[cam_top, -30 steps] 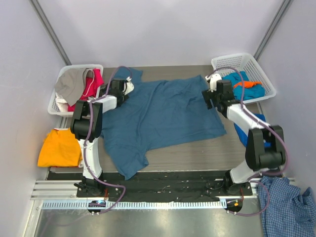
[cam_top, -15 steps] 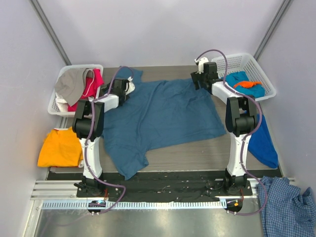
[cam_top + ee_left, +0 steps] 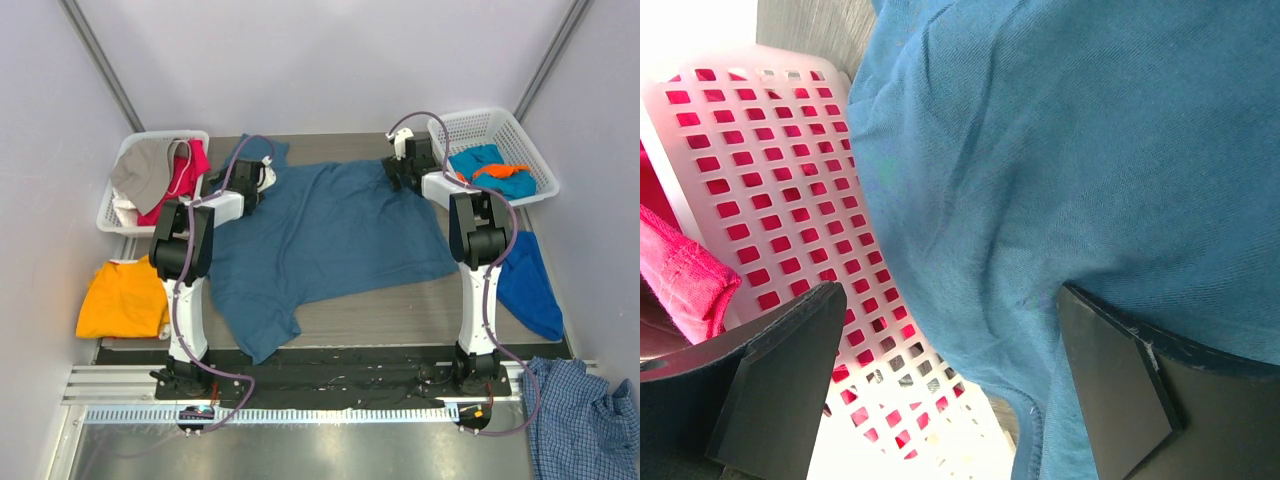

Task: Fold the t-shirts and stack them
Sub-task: Flatten out the tshirt

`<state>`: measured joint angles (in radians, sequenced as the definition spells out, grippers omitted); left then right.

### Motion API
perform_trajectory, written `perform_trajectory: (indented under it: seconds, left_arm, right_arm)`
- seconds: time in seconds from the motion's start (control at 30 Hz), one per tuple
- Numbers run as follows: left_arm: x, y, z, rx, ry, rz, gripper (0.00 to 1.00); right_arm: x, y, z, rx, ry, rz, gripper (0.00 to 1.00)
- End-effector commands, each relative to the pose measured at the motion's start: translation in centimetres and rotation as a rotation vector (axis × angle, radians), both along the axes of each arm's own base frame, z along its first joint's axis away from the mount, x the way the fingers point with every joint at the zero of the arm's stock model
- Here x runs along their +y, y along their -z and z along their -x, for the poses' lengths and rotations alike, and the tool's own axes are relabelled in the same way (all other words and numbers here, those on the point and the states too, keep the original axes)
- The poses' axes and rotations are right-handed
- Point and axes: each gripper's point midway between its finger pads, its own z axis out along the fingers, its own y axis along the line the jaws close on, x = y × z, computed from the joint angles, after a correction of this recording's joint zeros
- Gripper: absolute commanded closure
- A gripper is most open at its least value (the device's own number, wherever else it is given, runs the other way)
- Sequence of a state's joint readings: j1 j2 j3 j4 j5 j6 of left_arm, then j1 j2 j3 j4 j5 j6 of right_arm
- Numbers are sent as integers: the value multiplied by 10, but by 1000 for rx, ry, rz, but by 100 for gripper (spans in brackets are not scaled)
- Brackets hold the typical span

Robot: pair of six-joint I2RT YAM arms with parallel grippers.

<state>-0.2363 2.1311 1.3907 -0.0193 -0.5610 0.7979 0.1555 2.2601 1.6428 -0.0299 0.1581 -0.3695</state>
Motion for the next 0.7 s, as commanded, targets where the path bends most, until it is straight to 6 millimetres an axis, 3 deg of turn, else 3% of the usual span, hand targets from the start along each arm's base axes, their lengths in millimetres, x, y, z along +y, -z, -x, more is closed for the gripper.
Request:
perform_trajectory:
  seconds: [0.0,0.23,0.5,0.67]
  left_arm:
    - [-8,35,16,112,33,11,7]
    - [-6,43,22,124,49,-13,7]
    - [-5,46,20,123,63,-32,7]
    - [-3,51,21,137,63,-47,7]
  right_arm:
    - [-12,2,1,-29,10,83,9]
    - [-36,2,4,-17,37,181,9]
    - [-90,7,5,14,100,247,9]
    - [-110,5,3,21,122,270,9]
